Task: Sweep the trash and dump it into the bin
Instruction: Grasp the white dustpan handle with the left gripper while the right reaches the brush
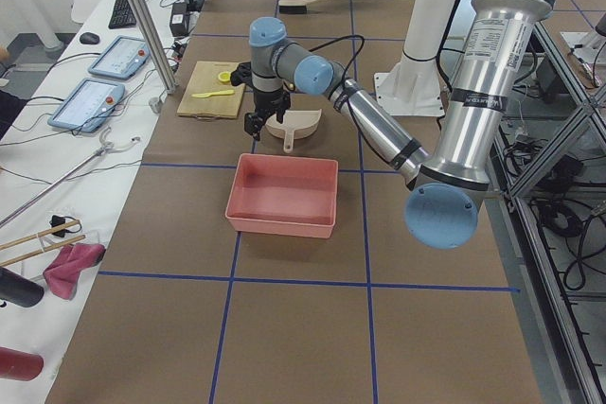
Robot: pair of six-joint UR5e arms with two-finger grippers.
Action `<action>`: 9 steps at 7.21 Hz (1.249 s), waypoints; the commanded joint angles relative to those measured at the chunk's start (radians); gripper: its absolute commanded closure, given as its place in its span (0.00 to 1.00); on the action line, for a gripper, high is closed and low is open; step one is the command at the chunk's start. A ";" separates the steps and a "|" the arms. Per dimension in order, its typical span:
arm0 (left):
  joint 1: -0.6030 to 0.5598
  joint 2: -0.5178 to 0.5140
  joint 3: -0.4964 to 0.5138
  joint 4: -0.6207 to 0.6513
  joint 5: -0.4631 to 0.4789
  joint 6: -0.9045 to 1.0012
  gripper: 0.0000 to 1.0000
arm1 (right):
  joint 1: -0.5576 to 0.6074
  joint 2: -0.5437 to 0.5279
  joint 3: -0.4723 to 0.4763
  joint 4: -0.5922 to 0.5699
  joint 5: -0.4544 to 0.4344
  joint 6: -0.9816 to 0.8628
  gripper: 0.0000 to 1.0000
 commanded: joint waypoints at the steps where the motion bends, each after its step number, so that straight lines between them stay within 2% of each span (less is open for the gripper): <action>1: 0.130 -0.086 0.002 -0.016 0.127 0.051 0.02 | -0.126 -0.012 0.029 0.004 -0.012 0.119 0.00; 3: 0.294 -0.143 0.015 -0.016 0.171 0.101 0.02 | -0.157 -0.031 0.023 0.002 -0.012 0.120 0.00; 4: 0.345 -0.138 0.029 -0.041 0.170 0.112 0.02 | -0.178 -0.031 0.003 0.002 -0.014 0.120 0.00; 6: 0.434 -0.096 0.130 -0.233 0.173 0.164 0.02 | -0.198 -0.025 -0.027 0.002 -0.012 0.118 0.00; 7: 0.433 -0.094 0.139 -0.239 0.173 0.251 0.02 | -0.205 -0.022 -0.047 0.002 -0.006 0.110 0.00; 8: 0.418 -0.094 0.153 -0.233 0.173 0.361 0.02 | -0.208 -0.020 -0.049 0.004 -0.008 0.107 0.12; 9: 0.398 -0.091 0.169 -0.234 0.173 0.391 0.02 | -0.209 -0.017 -0.049 0.002 -0.008 0.118 0.75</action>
